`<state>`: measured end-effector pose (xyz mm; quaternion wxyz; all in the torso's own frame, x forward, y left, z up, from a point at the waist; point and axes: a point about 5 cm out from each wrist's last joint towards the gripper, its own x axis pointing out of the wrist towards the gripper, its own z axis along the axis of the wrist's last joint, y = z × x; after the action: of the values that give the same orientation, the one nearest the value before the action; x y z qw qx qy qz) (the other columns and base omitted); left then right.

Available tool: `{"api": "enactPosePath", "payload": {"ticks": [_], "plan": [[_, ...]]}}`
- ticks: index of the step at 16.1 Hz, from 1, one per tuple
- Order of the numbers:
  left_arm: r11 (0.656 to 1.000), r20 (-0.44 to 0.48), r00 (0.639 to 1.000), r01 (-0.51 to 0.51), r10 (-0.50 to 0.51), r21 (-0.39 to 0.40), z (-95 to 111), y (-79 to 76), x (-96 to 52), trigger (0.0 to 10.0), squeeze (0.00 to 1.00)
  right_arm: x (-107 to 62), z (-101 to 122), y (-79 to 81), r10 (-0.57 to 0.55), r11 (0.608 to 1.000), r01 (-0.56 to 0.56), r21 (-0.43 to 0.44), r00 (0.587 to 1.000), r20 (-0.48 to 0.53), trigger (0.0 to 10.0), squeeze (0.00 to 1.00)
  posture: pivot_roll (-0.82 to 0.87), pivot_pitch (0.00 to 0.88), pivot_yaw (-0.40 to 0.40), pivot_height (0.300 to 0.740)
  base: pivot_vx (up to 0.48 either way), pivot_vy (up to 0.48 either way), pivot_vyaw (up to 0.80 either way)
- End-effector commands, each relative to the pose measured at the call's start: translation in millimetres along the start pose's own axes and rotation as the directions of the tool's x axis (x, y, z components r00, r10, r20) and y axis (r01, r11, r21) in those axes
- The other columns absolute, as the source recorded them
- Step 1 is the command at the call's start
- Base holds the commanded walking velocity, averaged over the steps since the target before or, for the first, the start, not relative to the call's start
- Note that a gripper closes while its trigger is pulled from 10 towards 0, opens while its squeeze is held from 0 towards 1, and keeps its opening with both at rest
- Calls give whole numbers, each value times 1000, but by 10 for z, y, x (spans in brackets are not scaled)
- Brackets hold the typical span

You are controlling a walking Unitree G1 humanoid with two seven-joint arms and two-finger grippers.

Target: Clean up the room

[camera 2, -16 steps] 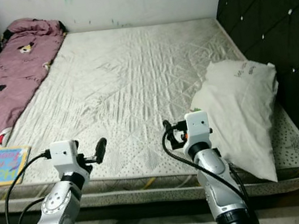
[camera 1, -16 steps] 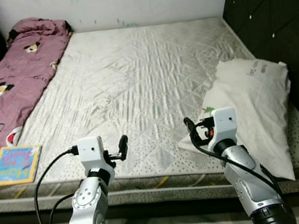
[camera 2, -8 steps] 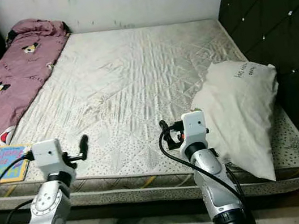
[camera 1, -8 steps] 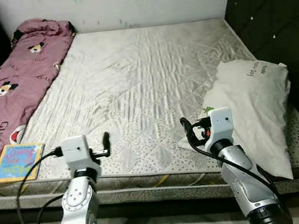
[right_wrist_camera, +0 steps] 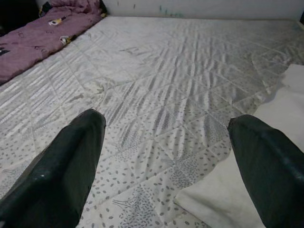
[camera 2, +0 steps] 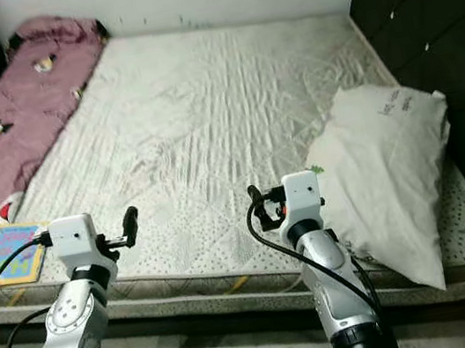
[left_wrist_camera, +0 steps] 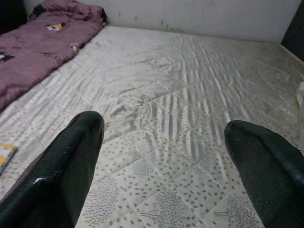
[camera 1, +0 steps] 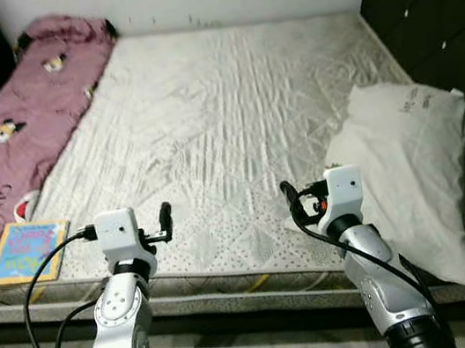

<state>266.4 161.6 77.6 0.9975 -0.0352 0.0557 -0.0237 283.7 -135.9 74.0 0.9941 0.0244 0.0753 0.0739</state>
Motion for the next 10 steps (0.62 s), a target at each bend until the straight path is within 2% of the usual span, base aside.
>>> {"api": "enactPosePath", "payload": {"ticks": [1, 5, 9, 10], "plan": [[1000, 12, 1000, 5, -5, 0, 19, -4, 2, 10000, 0, 7, 18, 11, 11, 1000, -11, -2, 1000, 4, 10000, 0, 27, 0, -8, 740, 0, 0, 0], [999, 0, 1000, 17, -17, -30, -16, -44, -4, 10000, 0, 7, 12, 10, 17, 1000, -17, -6, 1000, 0, 10000, 0, 28, 0, -12, 740, 0, 0, 0], [999, -12, 999, 41, -41, -25, -38, -85, -8, 10000, 0, 7, 11, 17, 23, 1000, -23, -17, 1000, 0, 10000, 0, 27, 0, -14, 740, 0, 0, 0], [999, -12, 999, 43, -43, -26, -40, -89, -8, 10000, 0, 7, 9, 17, 23, 999, -23, -23, 1000, -1, 10000, 0, 28, 0, -15, 740, 0, 0, 800]]}}
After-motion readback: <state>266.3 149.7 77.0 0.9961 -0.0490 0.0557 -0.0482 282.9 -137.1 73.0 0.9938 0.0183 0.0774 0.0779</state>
